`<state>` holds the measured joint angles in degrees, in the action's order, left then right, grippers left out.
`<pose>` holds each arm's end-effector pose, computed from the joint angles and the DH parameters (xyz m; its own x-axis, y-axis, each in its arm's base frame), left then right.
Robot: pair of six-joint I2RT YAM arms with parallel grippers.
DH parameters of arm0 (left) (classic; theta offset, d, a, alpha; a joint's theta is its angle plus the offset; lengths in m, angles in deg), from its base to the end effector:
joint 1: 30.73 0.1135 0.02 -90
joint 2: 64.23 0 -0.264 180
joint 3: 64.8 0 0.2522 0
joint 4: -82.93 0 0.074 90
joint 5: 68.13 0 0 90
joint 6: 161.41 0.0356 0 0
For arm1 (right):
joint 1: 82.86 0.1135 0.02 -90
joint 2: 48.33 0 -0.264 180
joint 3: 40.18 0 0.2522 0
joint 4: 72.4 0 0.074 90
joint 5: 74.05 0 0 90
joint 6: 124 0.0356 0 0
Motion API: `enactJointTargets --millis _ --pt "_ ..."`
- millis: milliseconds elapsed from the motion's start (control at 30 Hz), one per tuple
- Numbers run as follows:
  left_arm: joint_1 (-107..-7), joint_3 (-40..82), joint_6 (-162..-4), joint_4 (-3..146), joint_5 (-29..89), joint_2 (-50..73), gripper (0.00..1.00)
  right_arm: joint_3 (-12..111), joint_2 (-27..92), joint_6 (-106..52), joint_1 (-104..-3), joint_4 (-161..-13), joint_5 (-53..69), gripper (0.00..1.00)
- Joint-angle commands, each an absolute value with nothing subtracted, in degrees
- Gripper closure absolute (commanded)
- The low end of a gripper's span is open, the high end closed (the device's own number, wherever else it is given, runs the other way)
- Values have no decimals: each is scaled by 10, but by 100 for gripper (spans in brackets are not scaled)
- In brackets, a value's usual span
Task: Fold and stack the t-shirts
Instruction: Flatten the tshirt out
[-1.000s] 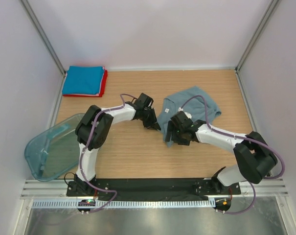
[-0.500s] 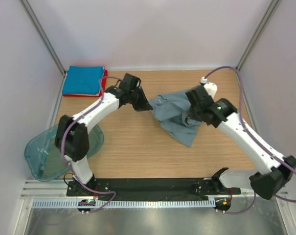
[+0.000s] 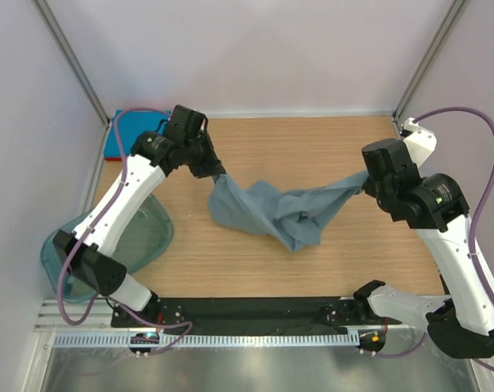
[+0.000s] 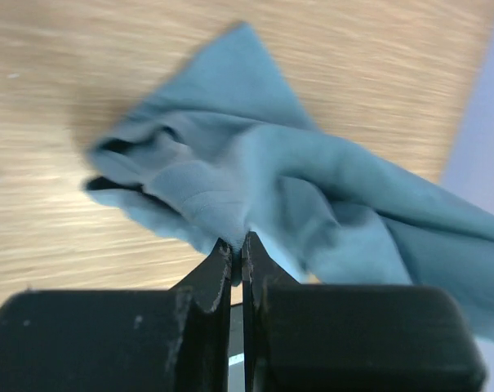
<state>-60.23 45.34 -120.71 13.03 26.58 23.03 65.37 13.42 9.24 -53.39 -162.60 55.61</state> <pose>0.2722 -0.1573 0.3952 -0.8242 -0.4018 -0.3990 -0.1309 0.8208 -0.5560 0.1392 0.0525 0.4472 -0.4562 0.3479 -0.8190 0.4352 0.8901 0.1357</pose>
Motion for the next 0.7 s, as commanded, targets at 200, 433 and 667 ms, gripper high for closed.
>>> enactJointTargets --millis 200,433,667 --pt "-515 466 -1162 111 229 319 100 631 184 -1 -632 -1674 561 99" --pt "-473 603 -1123 10 171 434 100 664 307 -41 -771 -1645 423 99" --pt "-472 622 -1127 33 238 329 100 854 316 -3 -822 -1731 369 99"
